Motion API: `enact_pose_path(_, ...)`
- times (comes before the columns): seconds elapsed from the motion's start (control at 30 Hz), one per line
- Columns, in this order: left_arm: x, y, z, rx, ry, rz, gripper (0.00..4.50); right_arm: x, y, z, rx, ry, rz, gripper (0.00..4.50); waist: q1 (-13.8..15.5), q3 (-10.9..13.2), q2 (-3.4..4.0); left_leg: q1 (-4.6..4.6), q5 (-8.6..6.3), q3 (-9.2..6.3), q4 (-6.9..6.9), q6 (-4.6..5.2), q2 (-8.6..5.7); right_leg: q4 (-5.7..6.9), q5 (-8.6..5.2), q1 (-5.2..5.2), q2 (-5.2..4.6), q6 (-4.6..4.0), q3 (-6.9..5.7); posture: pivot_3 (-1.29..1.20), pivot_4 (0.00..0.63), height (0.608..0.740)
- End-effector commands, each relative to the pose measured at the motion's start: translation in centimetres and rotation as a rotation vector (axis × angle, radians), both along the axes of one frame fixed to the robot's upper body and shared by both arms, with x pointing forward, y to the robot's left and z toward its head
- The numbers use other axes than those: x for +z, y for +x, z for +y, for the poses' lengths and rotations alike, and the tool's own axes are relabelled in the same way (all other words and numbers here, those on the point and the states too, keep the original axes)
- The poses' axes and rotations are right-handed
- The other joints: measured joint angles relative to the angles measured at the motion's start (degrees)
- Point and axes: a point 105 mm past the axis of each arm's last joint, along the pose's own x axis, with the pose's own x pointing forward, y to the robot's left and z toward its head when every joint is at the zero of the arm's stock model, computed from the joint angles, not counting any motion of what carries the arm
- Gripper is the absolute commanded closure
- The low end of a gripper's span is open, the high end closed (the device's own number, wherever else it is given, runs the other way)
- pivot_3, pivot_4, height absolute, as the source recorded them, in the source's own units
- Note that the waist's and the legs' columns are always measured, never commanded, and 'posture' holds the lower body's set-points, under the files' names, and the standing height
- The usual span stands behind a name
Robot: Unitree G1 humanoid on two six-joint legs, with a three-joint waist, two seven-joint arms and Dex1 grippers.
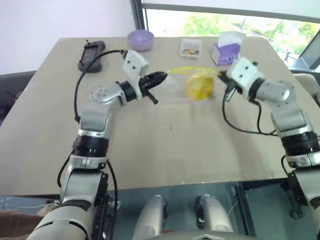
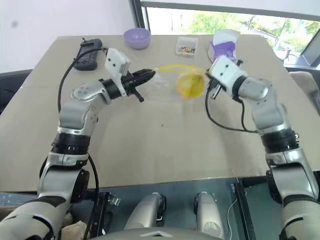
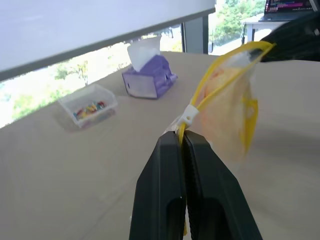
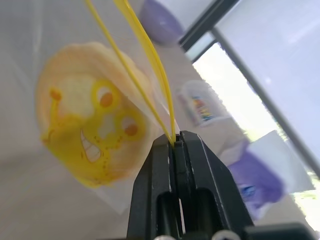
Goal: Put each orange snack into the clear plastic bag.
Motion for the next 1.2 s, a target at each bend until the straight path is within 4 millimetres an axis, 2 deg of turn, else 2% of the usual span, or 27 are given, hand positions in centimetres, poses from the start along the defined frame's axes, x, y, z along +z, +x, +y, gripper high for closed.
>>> enact_pose_path(0.03,0.7,-0.3,0.1,-0.002,0.055,-0.117,4.5,0.1,0.0,-2.0,-0.041,-0.01,-0.046,4.49,0.0,0.0,0.0,-0.03,0.05,0.03,-0.04,-0.08,0.0,-0.08,0.0,-0.01,0.0,0.0,0.0,0.0,0.15,0.74)
enact_pose_path(0.13,-2.2,-1.7,-0.4,-0.044,0.147,-0.151,4.5,-2.7,-1.4,-1.3,0.007,-0.007,0.003,4.49,0.0,-0.1,0.02,-0.05,0.06,0.18,-0.25,-0.09,0.01,-0.33,0.0,-0.02,-0.03,0.0,0.08,0.0,0.15,0.74)
enact_pose_path(0.23,-5.4,-3.5,-1.1,-0.08,0.238,-0.174,4.5,-6.3,-3.4,-0.6,0.045,-0.027,0.073,4.49,0.0,-0.1,0.04,-0.09,-0.02,0.39,-0.43,0.02,0.03,-0.54,0.0,-0.07,-0.04,0.01,0.22,0.0,0.15,0.74)
enact_pose_path(0.3,-7.2,-4.6,-1.2,-0.091,0.266,-0.157,4.5,-9.0,-5.2,-0.1,0.087,-0.029,0.18,4.49,0.0,0.0,0.03,-0.19,-0.08,0.52,-0.41,0.11,0.03,-0.59,0.01,-0.18,-0.06,0.02,0.31,0.0,0.15,0.74)
enact_pose_path(0.37,-8.3,-5.3,-1.2,-0.095,0.272,-0.136,4.5,-10.5,-6.9,0.1,0.12,-0.008,0.263,4.49,0.2,0.0,0.03,-0.23,-0.17,0.57,-0.3,0.26,0.02,-0.57,0.02,-0.23,-0.07,0.04,0.35,0.0,0.15,0.74)
enact_pose_path(0.47,-8.7,-5.9,-1.1,-0.089,0.267,-0.12,4.5,-10.2,-8.6,-0.1,0.132,0.047,0.297,3.57,0.3,0.0,0.05,-0.03,-0.27,0.54,-0.25,0.43,0.07,-0.51,0.02,-0.03,-0.04,0.04,0.33,0.0,0.15,0.74)
enact_pose_path(0.57,-8.5,-6.0,-1.0,-0.081,0.272,-0.126,4.5,-9.4,-10.0,-0.1,0.168,0.043,0.292,2.06,0.3,0.0,0.06,0.03,-0.27,0.51,-0.09,0.44,0.08,-0.44,0.02,0.04,-0.03,0.04,0.33,0.0,0.15,0.74)
enact_pose_path(0.6,-8.4,-6.0,-1.0,-0.081,0.273,-0.13,4.5,-8.4,-10.6,0.6,0.215,0.023,0.262,1.62,0.3,0.0,0.06,0.1,-0.27,0.49,-0.02,0.44,0.1,-0.45,0.02,0.16,0.0,0.04,0.31,0.0,0.15,0.74)
enact_pose_path(0.67,-8.1,-5.9,-1.0,-0.083,0.283,-0.142,4.5,-6.7,-11.4,1.9,0.287,-0.001,0.197,1.62,0.1,0.0,0.06,0.19,-0.28,0.48,0.17,0.45,0.2,-0.44,0.03,0.31,0.06,0.05,0.3,0.0,0.15,0.74)
enact_pose_path(0.77,-7.9,-5.8,-1.2,-0.087,0.289,-0.148,4.5,-4.9,-11.1,5.4,0.373,-0.034,0.114,1.62,0.0,0.0,0.06,0.22,-0.29,0.46,0.32,0.44,0.39,-0.44,0.08,0.37,0.25,0.01,0.3,0.0,0.15,0.74)
enact_pose_path(0.87,-7.7,-5.8,-1.4,-0.095,0.286,-0.146,4.5,-5.0,-10.4,8.1,0.409,-0.064,0.074,1.62,-0.1,0.0,0.08,0.24,-0.29,0.48,0.4,0.42,0.51,-0.4,0.13,0.41,0.39,-0.07,0.26,0.0,0.15,0.74)
enact_pose_path(0.97,-7.5,-5.8,-1.7,-0.101,0.282,-0.145,4.5,-5.4,-9.8,10.1,0.425,-0.092,0.044,1.62,0.5,0.0,0.08,0.15,-0.29,0.43,0.47,0.42,0.52,-0.39,0.14,0.4,0.4,-0.09,0.2,0.0,0.15,0.74)
enact_pose_path(1.2,-7.1,-6.1,-2.0,-0.104,0.284,-0.163,4.5,-6.1,-8.6,11.4,0.438,-0.172,-0.013,1.62,0.5,0.0,0.09,0.04,-0.34,0.48,0.57,0.5,0.39,-0.53,0.14,0.39,0.29,-0.07,0.23,0.0,0.15,0.74)
